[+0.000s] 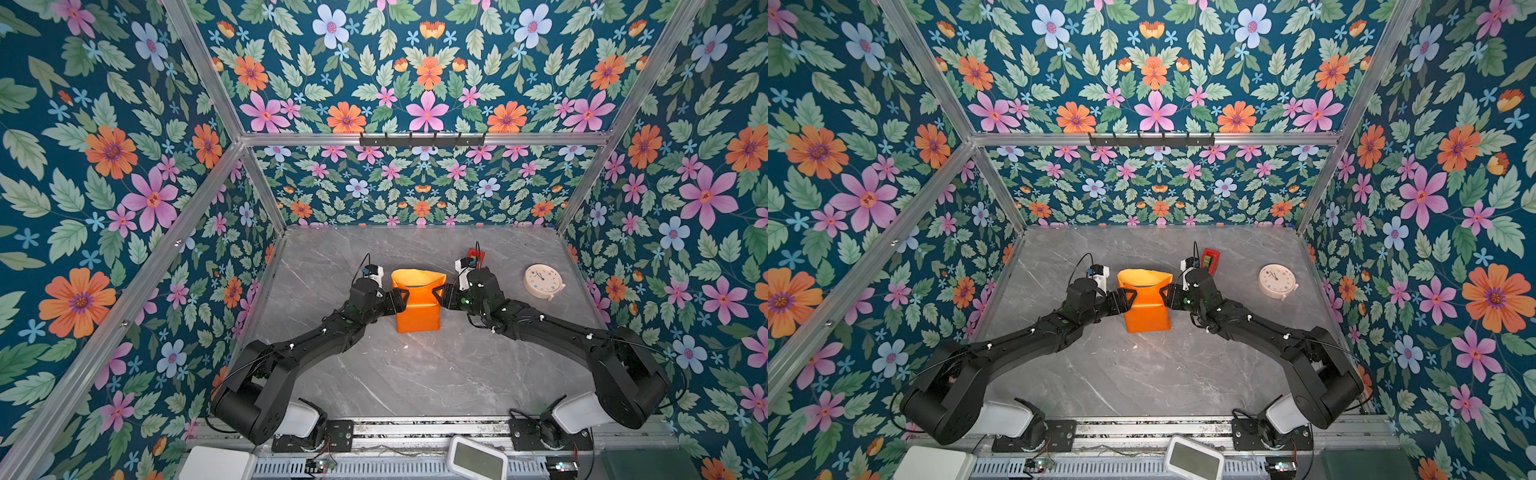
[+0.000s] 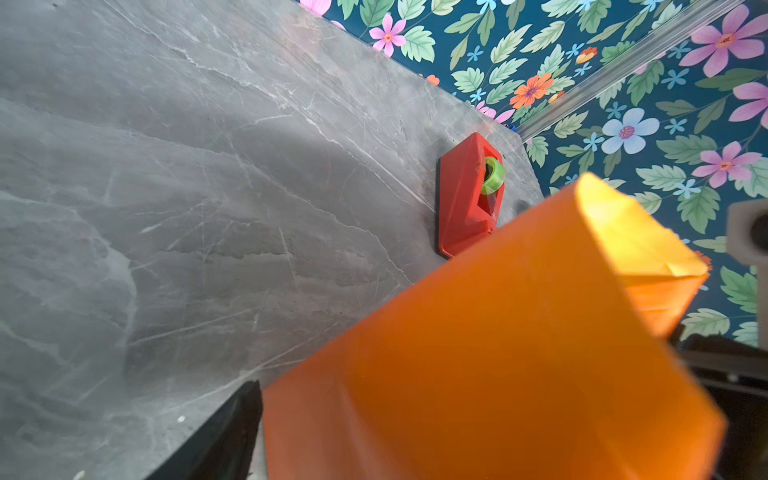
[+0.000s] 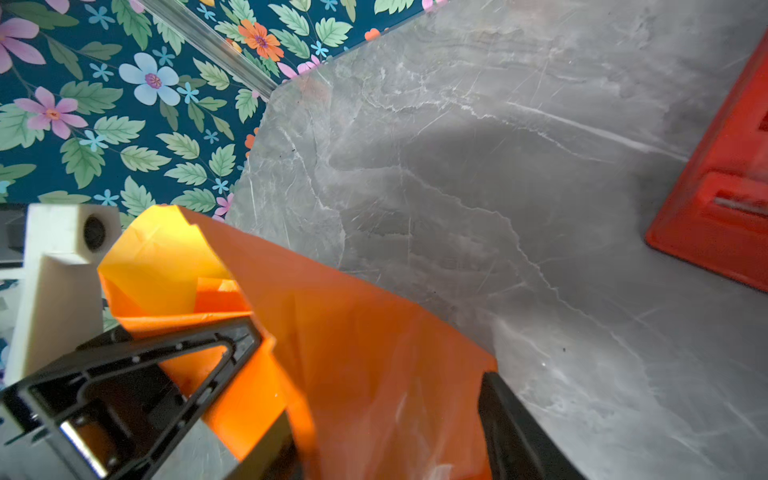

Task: Wrap the gift box in paper
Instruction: 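Set the box down on its end and hold its open top with both grippers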

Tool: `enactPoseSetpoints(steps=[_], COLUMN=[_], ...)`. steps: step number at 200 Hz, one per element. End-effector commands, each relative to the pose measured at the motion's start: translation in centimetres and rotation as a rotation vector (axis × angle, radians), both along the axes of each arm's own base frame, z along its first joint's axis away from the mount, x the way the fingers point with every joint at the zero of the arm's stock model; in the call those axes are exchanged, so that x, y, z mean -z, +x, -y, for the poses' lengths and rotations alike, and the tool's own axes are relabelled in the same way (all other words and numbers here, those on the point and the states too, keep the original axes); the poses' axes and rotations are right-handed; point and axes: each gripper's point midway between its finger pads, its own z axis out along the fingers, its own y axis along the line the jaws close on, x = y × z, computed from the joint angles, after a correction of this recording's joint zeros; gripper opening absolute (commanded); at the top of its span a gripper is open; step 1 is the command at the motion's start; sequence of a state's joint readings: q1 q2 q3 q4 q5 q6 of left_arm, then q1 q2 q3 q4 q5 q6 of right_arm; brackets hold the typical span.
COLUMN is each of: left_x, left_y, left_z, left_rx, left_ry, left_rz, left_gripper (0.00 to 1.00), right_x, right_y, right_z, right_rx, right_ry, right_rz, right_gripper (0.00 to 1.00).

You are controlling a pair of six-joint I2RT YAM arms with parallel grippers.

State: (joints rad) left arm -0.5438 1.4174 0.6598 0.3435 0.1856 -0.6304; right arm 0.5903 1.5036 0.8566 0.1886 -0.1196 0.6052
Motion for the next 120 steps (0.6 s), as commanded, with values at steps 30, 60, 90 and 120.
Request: enactPoseSetpoints(steps=[30,60,90,120], left_x=[0.4,0.5,0.4,-0.6], left_y=[0.8,1.3,1.6,1.8], left_z=[-1.8,-2.4,-2.2,-1.7], left_rx=[-0.069,-0.088,-0.085,-0.093], left_ry=[0.112,0.174,0.216,0.269], left_rz=[0.02,0.028,0.049,0.095], left_gripper=[0.81,0.75,0.65,0.56], right_x=[3.0,2.8,1.3,0.8], right_y=[-0.4,-0.6,-0.2,0.2], right_z=[1.5,1.6,1.4,1.1], right_rx=[0.037,0.033,0.027,0.029], right_ry=[-0.12,-0.152,-0.165,-0.194], right_rz=[-0.043,-0.028,0.003,0.011], right_gripper=[0.5,0.47,0.46,0.43])
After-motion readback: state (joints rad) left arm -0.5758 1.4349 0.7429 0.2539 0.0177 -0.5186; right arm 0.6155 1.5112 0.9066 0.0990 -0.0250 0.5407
